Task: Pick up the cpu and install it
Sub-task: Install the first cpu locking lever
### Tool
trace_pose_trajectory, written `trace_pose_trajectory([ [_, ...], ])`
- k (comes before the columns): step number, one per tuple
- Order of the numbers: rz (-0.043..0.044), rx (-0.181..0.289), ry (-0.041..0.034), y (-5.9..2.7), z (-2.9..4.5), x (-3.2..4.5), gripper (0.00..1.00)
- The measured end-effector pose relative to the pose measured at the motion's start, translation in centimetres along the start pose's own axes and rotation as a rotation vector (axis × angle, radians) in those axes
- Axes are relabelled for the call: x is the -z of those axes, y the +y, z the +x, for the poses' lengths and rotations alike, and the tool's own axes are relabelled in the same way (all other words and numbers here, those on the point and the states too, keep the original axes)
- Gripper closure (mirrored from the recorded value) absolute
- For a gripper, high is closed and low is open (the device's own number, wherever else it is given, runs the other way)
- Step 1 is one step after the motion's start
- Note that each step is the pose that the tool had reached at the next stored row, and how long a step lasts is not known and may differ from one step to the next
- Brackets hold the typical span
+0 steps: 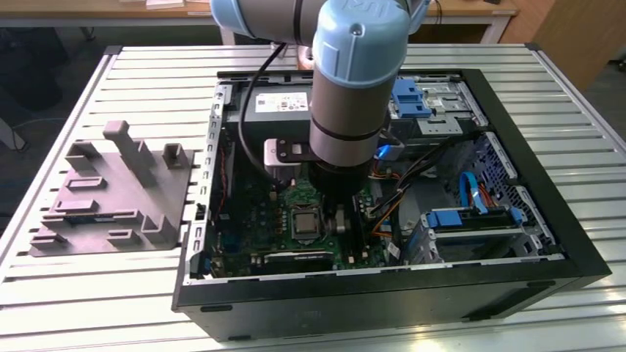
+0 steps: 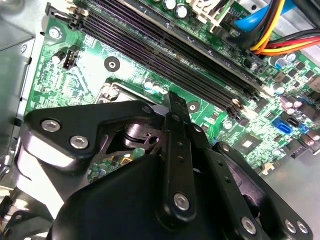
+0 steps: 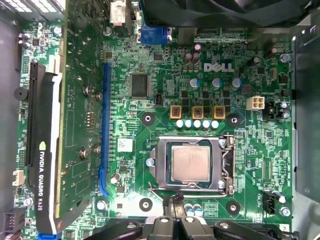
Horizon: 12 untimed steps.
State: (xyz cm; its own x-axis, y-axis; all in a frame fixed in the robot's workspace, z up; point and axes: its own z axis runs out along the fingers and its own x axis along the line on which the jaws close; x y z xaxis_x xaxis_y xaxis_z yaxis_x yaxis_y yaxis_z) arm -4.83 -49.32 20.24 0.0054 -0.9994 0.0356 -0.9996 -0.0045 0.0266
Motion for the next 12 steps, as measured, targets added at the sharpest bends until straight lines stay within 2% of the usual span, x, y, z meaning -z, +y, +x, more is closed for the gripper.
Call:
trace_pose_trajectory([
  [12,0.0000,0.000,-0.0023,0.00,0.00,0.17,0.89],
])
